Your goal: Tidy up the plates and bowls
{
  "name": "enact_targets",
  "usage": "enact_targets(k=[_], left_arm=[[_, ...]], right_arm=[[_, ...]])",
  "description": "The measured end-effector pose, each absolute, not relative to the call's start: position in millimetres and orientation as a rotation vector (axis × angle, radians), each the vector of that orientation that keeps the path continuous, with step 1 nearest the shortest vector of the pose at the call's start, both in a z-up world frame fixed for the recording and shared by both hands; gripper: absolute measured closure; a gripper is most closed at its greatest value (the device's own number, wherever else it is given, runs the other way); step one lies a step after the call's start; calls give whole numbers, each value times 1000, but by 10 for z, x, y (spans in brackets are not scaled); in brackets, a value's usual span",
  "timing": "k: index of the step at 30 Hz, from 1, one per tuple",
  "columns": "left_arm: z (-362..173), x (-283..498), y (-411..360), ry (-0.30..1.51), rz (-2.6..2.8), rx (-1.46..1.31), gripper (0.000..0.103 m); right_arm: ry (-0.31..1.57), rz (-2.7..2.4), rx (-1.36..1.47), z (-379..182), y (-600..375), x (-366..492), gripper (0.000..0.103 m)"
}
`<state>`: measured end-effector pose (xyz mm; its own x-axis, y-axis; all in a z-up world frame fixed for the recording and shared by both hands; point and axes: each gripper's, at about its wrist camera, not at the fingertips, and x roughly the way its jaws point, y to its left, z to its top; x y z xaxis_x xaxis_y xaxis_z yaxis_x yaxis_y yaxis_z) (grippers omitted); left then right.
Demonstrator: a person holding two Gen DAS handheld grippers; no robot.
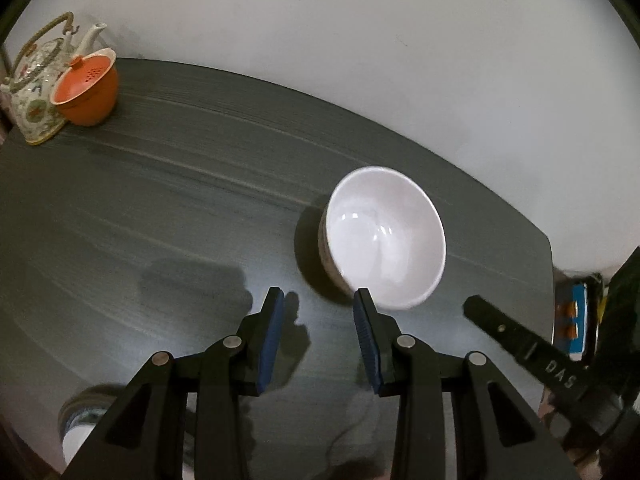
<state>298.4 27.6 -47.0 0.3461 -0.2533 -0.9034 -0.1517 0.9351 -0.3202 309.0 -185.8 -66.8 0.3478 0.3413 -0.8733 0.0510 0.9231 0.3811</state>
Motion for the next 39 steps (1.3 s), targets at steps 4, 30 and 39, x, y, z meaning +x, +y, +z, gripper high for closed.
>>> enact_targets(k=[4, 30, 39], left_arm=[[-579, 3164, 278, 1255, -81, -415, 70], [-858, 3202, 73, 1276, -79, -384, 89], [-495, 2823, -7, 1225, -78, -361, 88]], right_arm=[[1225, 181, 355, -757, -1829, 3214, 85], [1267, 181, 324, -992, -1743, 3285, 88], [1223, 210, 298, -625, -1770, 2855, 88]])
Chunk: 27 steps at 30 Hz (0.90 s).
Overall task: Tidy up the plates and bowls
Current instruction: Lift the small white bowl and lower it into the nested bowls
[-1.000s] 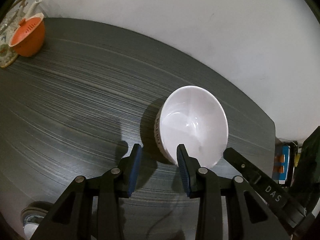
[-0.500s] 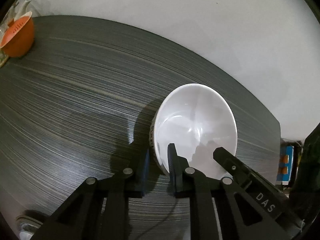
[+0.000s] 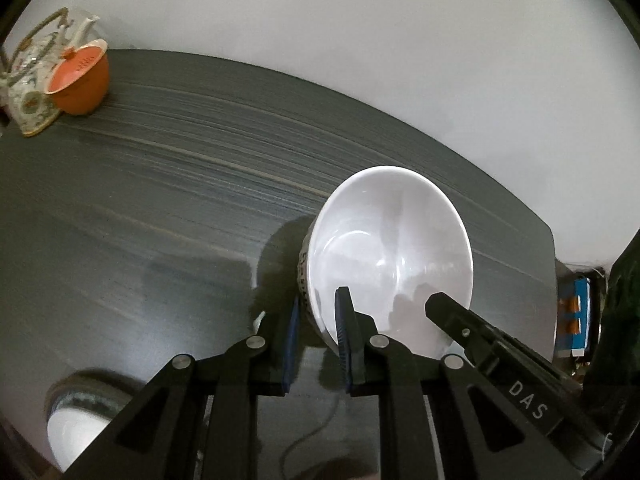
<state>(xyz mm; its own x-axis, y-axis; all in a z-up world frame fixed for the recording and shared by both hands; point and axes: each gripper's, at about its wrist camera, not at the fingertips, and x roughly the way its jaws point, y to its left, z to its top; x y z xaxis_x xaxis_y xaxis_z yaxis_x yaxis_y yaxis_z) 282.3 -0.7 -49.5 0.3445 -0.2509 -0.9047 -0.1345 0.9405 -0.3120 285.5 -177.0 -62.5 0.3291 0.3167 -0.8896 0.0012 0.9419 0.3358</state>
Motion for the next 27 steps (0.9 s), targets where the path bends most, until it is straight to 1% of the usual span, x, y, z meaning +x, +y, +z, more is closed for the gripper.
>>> enact_targets(k=[13, 19, 27], left_arm=[[-6, 2081, -208, 1136, -94, -328, 88], [137, 1664, -182, 1134, -121, -300, 88], [96, 1024, -276, 1169, -175, -283, 87]], right_arm=[[1118, 241, 288, -62, -1883, 2107, 88], [1103, 241, 282, 34, -1948, 1670, 88], [1078, 222, 292, 4, -2080, 1094, 88]])
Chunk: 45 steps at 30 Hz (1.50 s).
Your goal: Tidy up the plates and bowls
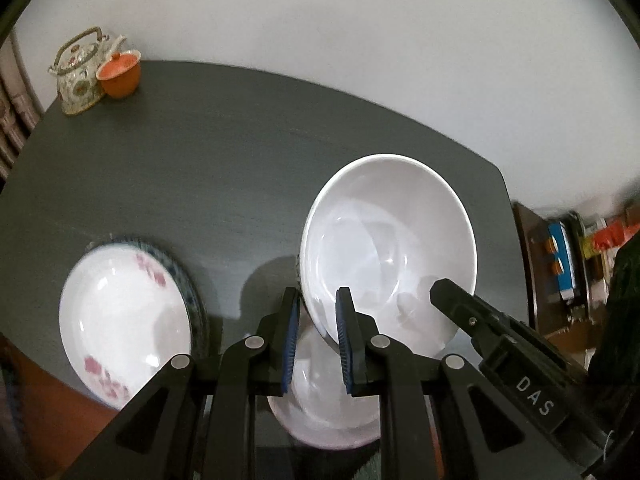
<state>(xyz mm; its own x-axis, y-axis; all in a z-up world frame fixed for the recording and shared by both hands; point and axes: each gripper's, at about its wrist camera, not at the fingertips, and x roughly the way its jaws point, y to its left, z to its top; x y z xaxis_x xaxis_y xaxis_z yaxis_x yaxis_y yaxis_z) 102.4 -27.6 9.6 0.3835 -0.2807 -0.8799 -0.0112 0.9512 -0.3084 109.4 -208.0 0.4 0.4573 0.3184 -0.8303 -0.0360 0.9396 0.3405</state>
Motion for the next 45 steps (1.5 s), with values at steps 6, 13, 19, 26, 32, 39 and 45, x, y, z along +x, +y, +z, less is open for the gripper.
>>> enact_targets(k=[6, 13, 19, 26, 32, 39, 45], left_arm=[[-51, 754, -401, 1216, -199, -281, 87], [-210, 664, -445, 1253, -199, -267, 87], [-356, 627, -465, 1289, -202, -258, 87], [-440, 603, -482, 1306, -195, -248, 87], [-506, 617, -534, 1319, -185, -234, 87], [-556, 639, -608, 1325, -178, -210, 87], [-594, 637, -653, 1326, -169, -206, 87]], right_arm=[[1100, 200, 296, -125, -2108, 843, 88], [1149, 188, 320, -348, -2139, 714, 88], [1172, 186, 326, -432, -2252, 611, 88], [1201, 181, 326, -567, -2244, 565, 88], [1217, 177, 331, -635, -2274, 532, 87], [1224, 181, 332, -685, -2278, 563, 86], [1230, 184, 329, -727, -2290, 568, 86]])
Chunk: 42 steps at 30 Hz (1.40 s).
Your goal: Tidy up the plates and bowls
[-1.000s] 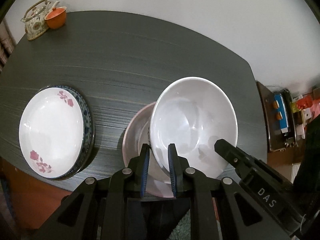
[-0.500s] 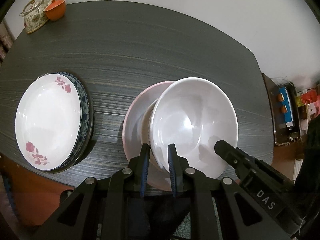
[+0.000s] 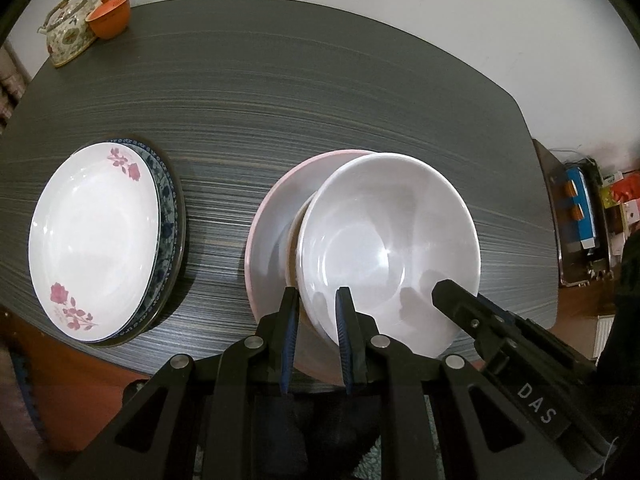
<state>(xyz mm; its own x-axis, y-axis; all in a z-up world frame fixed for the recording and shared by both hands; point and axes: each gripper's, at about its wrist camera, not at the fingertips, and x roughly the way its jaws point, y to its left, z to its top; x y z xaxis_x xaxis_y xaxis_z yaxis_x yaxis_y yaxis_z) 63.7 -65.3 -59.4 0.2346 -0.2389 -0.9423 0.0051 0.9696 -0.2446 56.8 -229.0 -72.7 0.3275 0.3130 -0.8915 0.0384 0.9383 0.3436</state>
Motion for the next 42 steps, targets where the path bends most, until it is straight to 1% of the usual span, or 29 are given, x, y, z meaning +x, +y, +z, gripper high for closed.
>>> enact_targets(k=[23, 26, 42], left_arm=[[-598, 627, -639, 1310, -158, -198, 87], [-587, 620, -617, 1302, -165, -203, 84], [-353, 534, -426, 1223, -218, -248, 82]], right_arm=[[1220, 194, 307, -727, -2288, 536, 83], [1216, 197, 298, -716, -2274, 527, 83], [1161, 179, 269, -517, -2292, 413, 83]])
